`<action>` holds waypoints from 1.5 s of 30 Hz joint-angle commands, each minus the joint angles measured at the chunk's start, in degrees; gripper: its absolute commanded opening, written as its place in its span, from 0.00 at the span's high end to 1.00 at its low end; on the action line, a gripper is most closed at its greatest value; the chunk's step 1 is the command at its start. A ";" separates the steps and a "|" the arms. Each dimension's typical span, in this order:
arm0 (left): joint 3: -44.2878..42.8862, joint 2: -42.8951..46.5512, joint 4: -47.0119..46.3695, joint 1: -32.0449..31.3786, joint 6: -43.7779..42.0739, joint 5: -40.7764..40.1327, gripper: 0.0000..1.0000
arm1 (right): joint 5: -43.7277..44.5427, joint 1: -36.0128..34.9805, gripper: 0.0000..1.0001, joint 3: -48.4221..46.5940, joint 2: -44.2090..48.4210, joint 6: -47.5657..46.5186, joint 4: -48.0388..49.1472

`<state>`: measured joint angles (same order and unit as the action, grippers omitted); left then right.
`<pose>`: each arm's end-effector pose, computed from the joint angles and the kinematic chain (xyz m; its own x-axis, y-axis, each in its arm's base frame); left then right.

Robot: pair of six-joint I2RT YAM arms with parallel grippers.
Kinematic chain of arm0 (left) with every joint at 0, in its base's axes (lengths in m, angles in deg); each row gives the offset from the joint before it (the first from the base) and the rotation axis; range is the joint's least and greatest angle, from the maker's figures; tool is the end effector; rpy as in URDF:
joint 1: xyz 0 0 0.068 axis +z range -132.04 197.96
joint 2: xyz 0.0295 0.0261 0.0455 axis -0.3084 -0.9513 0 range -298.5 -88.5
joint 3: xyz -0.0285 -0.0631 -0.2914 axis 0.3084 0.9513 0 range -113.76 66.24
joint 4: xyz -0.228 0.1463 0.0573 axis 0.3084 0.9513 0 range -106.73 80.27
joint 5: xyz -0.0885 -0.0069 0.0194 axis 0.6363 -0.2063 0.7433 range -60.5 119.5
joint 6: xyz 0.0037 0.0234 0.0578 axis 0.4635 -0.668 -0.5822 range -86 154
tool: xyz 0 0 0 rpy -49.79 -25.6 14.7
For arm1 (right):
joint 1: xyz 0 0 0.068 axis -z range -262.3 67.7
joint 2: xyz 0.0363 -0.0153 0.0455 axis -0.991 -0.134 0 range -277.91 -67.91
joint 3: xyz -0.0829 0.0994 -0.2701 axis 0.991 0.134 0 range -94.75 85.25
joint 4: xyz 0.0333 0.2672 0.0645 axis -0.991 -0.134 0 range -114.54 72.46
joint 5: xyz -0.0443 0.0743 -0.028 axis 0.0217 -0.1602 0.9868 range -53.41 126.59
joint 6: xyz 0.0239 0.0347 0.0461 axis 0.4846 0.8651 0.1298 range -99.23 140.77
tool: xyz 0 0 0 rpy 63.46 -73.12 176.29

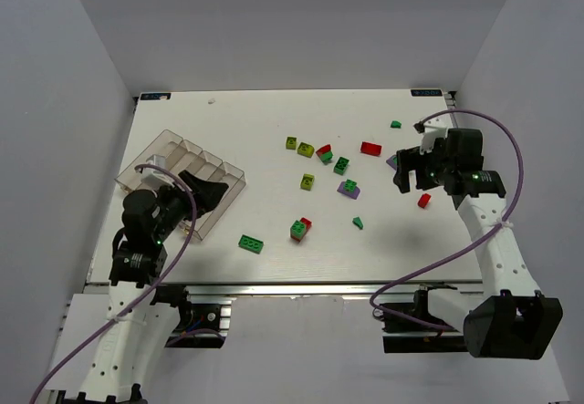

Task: Sort the legos into containers by color

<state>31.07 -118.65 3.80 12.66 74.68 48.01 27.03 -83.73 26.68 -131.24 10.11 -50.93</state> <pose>0.1359 -0.0277 0.3107 -0.4574 -0.5784 -0.6755 0.1240 0.7107 -0.6925 0.2495 0.0140 0.3374 -0.5782 -0.1968 -0.7918 -0.2667 0.9627 -0.0446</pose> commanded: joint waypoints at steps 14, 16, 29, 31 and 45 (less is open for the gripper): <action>-1.55 -6.05 17.06 0.20 1.41 0.41 0.80 | -24.47 -19.22 0.79 3.27 7.79 -24.46 -6.54; -1.91 -6.67 21.71 -0.23 2.11 -0.30 0.55 | -21.39 -19.31 1.00 5.03 7.78 -21.17 -1.60; -2.79 -21.34 25.26 -20.26 17.57 -15.76 0.24 | -18.13 -20.45 0.21 6.89 3.21 -16.16 1.65; -3.14 -24.24 23.42 -23.60 23.72 -17.71 0.23 | -16.20 -20.54 0.21 7.15 3.39 -14.23 2.36; -19.31 -53.51 29.38 -37.85 47.19 -35.11 0.11 | -11.62 -20.37 0.20 10.14 7.25 -13.07 4.91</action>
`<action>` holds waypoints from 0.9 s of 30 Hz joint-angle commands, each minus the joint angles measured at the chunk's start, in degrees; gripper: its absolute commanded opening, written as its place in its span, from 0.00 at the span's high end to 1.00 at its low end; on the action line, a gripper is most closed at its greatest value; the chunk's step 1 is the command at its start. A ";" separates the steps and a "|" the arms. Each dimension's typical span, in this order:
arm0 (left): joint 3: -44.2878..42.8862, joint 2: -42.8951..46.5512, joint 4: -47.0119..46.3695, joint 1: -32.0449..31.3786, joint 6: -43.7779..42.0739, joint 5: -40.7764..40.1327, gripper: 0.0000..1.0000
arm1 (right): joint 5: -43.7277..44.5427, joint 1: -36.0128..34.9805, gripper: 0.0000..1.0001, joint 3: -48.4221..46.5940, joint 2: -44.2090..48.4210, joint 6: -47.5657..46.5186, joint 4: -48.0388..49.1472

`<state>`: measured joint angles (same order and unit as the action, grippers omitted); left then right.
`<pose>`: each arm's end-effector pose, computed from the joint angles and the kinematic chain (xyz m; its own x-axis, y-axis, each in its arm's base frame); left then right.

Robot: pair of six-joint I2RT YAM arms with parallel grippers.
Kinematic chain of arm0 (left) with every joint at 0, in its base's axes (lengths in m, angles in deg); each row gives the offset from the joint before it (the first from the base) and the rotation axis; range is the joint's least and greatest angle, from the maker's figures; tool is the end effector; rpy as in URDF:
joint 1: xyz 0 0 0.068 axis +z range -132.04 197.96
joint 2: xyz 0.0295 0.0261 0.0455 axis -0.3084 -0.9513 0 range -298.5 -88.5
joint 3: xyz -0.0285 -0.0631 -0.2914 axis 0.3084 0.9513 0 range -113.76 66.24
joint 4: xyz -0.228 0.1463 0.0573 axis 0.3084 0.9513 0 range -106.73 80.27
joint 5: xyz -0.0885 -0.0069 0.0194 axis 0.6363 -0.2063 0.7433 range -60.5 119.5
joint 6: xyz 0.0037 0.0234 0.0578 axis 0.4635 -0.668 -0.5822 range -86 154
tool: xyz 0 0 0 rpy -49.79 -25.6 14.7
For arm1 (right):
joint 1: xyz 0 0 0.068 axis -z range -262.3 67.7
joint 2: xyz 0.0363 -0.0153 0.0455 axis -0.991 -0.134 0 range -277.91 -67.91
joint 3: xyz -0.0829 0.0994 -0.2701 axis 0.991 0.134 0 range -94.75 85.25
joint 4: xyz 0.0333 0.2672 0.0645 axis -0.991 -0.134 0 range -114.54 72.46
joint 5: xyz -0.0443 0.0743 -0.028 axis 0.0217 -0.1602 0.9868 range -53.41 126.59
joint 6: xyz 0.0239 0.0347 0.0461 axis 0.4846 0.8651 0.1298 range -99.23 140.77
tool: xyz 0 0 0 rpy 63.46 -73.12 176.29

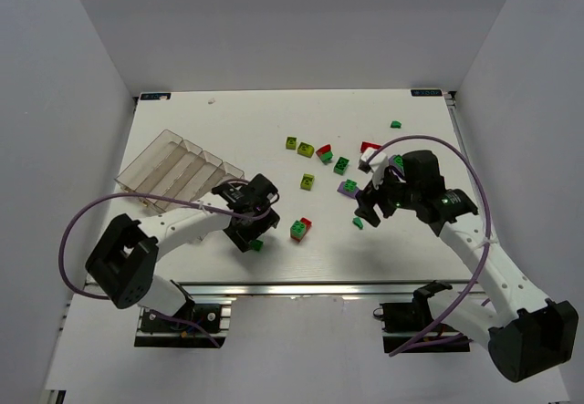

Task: Sort the legos into containers by color

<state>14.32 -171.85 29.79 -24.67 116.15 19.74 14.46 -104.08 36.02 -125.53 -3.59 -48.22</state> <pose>0.2011 -0.1740 0.1997 -0.7336 -0.6516 -0.1929 -0.6251 0.7584 -0.1843 0.2004 0.0993 0.3065 -0.2795 -0.5230 -0.8052 -0.8019 0.5883 -0.1038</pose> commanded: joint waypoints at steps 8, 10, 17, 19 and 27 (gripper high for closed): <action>-0.12 -2.78 3.14 -0.61 7.85 -6.59 0.13 | 0.95 0.25 0.19 1.60 2.08 0.54 3.34; 0.85 -3.13 2.61 -0.52 8.20 -6.94 0.14 | 1.12 0.51 0.20 1.33 1.82 0.45 3.34; 1.21 -7.34 0.85 -0.09 8.03 -8.96 0.21 | 0.33 1.04 0.19 1.07 1.20 0.72 3.43; 0.95 -8.40 1.03 0.18 7.59 -9.66 0.24 | 0.33 1.13 0.19 1.07 1.29 0.80 3.43; 1.73 -9.11 0.85 0.44 6.88 -10.19 0.55 | 0.33 1.92 0.20 1.86 2.34 0.98 3.52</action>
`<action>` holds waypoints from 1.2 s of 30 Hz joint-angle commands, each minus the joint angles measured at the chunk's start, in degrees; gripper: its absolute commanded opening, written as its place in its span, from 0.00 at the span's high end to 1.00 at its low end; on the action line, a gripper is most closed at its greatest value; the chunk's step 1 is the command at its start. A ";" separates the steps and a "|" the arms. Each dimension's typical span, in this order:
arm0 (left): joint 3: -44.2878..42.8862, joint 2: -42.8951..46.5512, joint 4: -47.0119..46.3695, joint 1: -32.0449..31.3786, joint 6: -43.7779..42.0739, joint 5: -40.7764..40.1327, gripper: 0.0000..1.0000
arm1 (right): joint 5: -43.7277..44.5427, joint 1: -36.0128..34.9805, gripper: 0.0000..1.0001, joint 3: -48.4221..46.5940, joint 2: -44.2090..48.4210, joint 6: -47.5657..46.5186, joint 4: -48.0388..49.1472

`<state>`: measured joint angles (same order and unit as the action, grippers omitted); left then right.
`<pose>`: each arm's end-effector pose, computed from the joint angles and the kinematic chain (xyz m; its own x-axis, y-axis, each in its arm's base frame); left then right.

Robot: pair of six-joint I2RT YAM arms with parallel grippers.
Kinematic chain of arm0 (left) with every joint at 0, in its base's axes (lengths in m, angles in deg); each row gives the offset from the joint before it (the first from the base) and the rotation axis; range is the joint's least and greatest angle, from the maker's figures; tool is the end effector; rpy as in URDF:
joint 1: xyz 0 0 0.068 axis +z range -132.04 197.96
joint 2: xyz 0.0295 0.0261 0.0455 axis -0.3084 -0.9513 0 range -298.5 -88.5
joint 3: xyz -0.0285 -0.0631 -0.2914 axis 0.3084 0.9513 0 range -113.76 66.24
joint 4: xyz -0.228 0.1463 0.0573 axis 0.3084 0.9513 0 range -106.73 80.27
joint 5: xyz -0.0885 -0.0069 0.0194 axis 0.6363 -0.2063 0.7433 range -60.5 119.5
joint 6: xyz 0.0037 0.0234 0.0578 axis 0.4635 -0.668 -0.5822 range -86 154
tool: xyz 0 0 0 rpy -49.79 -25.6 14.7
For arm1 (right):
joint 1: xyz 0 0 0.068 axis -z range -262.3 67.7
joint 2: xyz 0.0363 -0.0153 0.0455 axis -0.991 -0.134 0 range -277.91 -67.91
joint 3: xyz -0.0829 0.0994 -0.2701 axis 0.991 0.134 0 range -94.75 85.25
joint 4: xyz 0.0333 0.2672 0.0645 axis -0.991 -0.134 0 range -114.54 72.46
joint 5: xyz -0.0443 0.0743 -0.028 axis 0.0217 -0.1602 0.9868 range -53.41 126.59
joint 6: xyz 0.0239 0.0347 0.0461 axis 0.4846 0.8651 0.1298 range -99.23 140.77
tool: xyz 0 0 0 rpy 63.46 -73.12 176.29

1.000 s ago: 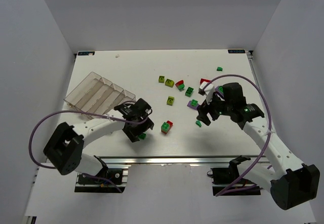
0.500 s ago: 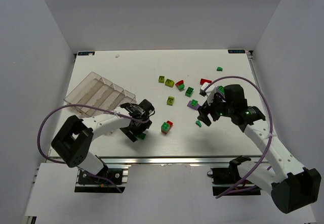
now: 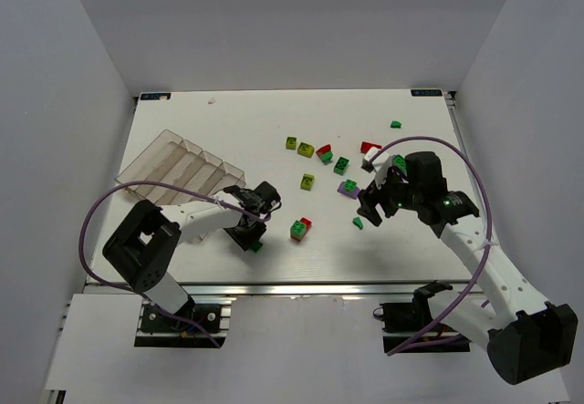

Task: Sort the legos into containers by color

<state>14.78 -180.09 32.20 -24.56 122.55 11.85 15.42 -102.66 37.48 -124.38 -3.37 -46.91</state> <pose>0.2078 -0.1708 0.1630 -0.6588 -0.6883 -0.3037 -0.7205 0.6934 -0.0089 0.2000 0.0925 0.3033 -0.2859 -0.5128 -0.8095 -0.7757 0.6198 -0.1186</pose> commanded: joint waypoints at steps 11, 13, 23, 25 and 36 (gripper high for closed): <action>-6.71 -0.43 -1.47 -1.15 -10.23 -1.60 1.00 | -1.33 1.11 0.24 0.83 2.15 0.59 1.86; -9.08 -0.43 -0.68 -2.12 -14.80 -3.17 1.00 | -2.21 1.20 0.30 0.66 2.24 0.67 1.86; -15.77 3.87 -1.98 -4.06 -37.28 -7.31 1.00 | -7.21 1.29 0.76 -2.24 1.62 0.76 1.94; -16.12 5.97 -3.31 -3.80 -39.94 -7.31 1.00 | -8.97 1.29 0.85 -3.03 1.36 0.76 1.94; -14.72 15.12 -7.88 14.82 -51.11 2.35 1.00 | -13.81 1.29 0.70 -4.97 -0.66 0.67 1.06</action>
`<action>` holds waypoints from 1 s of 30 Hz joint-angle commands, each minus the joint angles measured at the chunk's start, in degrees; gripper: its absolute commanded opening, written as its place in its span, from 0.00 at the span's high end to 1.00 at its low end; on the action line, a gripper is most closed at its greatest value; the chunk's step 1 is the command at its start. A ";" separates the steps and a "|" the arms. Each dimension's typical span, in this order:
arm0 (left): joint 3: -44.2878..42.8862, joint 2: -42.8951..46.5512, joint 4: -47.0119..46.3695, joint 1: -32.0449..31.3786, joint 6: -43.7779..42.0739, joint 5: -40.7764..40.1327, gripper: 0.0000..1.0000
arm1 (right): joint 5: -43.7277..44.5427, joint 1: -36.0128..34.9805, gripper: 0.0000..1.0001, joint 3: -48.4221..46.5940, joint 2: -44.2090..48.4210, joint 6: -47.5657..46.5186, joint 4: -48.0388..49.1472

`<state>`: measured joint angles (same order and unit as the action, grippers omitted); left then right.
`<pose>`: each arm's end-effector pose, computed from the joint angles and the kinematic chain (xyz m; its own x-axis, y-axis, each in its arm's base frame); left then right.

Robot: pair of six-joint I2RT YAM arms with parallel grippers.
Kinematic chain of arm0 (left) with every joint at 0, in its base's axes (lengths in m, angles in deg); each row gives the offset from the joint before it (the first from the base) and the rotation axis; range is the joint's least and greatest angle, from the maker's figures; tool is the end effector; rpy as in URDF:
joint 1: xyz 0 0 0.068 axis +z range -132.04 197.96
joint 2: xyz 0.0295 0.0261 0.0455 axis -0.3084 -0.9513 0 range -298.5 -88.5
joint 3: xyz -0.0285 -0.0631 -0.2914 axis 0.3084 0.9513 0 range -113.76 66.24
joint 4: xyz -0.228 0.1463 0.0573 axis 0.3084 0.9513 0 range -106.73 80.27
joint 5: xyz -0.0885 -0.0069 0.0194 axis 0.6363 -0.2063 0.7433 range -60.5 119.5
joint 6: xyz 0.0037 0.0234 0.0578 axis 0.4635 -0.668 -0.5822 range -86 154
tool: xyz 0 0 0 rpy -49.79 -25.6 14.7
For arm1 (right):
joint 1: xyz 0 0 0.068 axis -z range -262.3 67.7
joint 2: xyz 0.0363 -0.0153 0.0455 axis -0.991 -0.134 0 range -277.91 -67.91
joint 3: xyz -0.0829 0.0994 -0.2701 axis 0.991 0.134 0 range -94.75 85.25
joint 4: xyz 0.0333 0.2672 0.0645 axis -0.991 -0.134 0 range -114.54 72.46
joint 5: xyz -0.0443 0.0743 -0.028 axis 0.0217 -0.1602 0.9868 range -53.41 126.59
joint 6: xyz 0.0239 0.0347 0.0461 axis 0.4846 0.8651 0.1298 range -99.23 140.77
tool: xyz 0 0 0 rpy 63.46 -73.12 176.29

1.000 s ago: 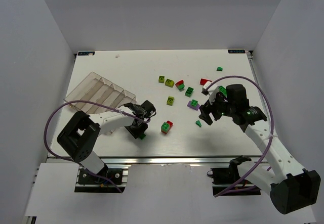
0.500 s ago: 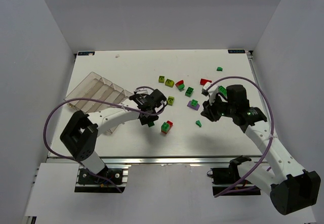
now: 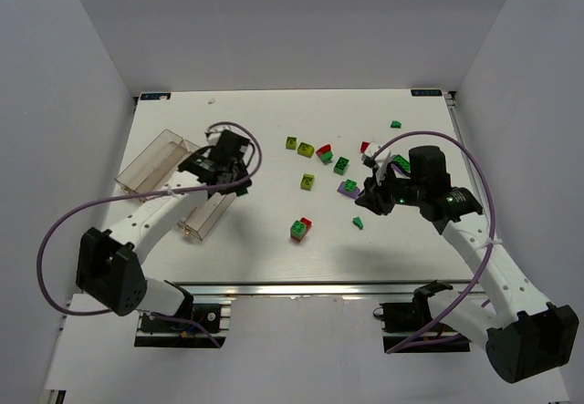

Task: Sort the legos into containers by color

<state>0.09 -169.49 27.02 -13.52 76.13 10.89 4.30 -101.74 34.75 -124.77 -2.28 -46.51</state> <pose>0.2676 -0.1460 0.2908 -0.7765 -0.2699 -0.5694 -0.2264 0.9628 -0.1477 0.1993 0.0972 0.3222 -0.2308 -0.4324 -0.8717 -0.8506 0.5247 -0.0351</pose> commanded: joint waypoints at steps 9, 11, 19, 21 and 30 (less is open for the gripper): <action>-2.40 3.47 -2.26 15.65 -10.74 6.40 1.00 | -2.42 0.37 0.66 -2.23 -0.62 -0.51 1.81; -3.19 2.07 -1.48 18.37 -11.89 5.44 1.00 | -2.51 0.37 0.65 -1.80 -0.36 -0.51 2.08; -7.05 -3.38 -4.72 30.68 -13.56 2.88 1.00 | -2.95 0.37 0.64 -0.74 0.08 -0.77 2.52; -8.03 -6.10 -5.86 34.90 -13.39 2.97 1.00 | -2.86 0.37 0.64 -0.65 0.08 -1.21 2.43; -14.70 -14.63 -11.05 43.52 -13.03 6.04 0.97 | -2.51 0.37 0.62 1.37 1.93 -2.00 2.87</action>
<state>-10.66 -184.05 19.65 29.58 63.95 15.64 2.75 -101.74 35.56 -124.31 -3.31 -45.64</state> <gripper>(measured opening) 0.444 0.375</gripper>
